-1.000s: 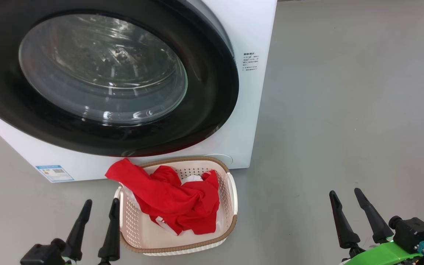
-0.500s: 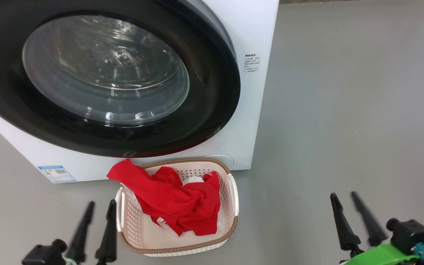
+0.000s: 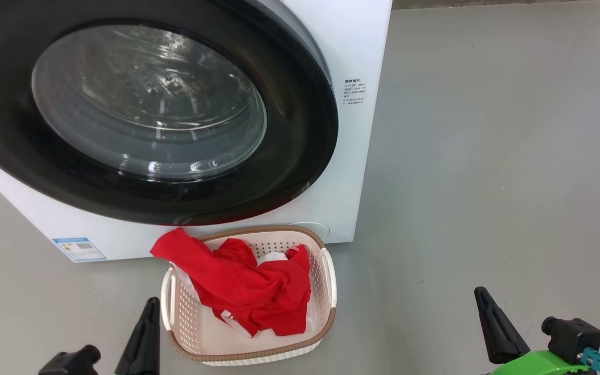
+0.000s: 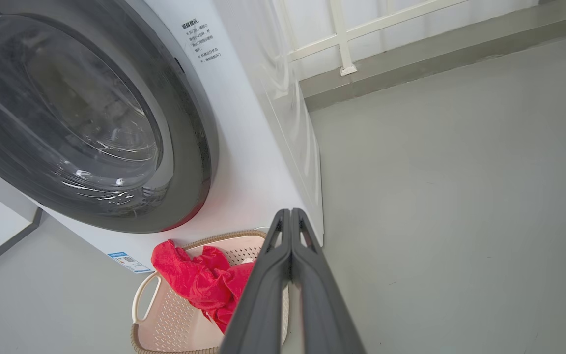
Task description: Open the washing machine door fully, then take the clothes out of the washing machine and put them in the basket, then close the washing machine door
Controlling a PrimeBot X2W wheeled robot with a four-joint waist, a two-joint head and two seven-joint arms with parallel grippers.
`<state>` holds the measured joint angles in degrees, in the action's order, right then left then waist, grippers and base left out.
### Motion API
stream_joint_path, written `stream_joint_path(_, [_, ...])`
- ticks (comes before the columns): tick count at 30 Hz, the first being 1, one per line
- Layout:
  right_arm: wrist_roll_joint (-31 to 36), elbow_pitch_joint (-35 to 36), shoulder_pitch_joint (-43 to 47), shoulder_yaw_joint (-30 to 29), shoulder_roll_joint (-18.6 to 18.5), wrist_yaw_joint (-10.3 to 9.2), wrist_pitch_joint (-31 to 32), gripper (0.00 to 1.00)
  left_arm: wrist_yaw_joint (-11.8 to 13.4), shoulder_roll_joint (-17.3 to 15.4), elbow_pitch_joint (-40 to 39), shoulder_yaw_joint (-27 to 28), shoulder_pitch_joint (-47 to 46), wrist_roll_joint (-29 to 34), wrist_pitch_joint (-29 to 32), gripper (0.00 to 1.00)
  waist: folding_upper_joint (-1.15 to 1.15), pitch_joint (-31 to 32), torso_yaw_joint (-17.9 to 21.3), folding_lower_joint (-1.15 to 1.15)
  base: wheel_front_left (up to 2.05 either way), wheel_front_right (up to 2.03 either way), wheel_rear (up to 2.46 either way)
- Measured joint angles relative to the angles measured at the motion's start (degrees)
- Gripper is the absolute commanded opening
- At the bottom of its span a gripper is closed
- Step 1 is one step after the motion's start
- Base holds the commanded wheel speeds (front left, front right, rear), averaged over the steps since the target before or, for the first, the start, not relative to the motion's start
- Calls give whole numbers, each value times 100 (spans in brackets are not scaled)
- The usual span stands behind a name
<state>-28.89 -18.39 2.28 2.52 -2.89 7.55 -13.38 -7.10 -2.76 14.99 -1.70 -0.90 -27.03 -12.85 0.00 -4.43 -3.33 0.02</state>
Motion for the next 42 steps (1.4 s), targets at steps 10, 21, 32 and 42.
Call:
stream_joint_path(10, [-535,4,-4,-26,-4,0,143,0,0,-1,3,16,-1,-583,142,0,0,27,29,-1,0,0,0])
stream_joint_path(21, [-1134,27,-10,-142,-10,0,311,0,0,-3,4,51,-7,-1193,315,0,0,68,60,-1,0,0,0])
stream_joint_path(32, [-1779,59,-23,-189,-14,0,488,0,0,-3,5,103,-13,-1813,482,0,0,109,91,-1,0,0,0])
stream_joint_path(42, [-2270,86,-96,-234,-16,0,641,0,0,-4,7,146,-21,-2382,630,0,0,146,120,-1,0,0,0])
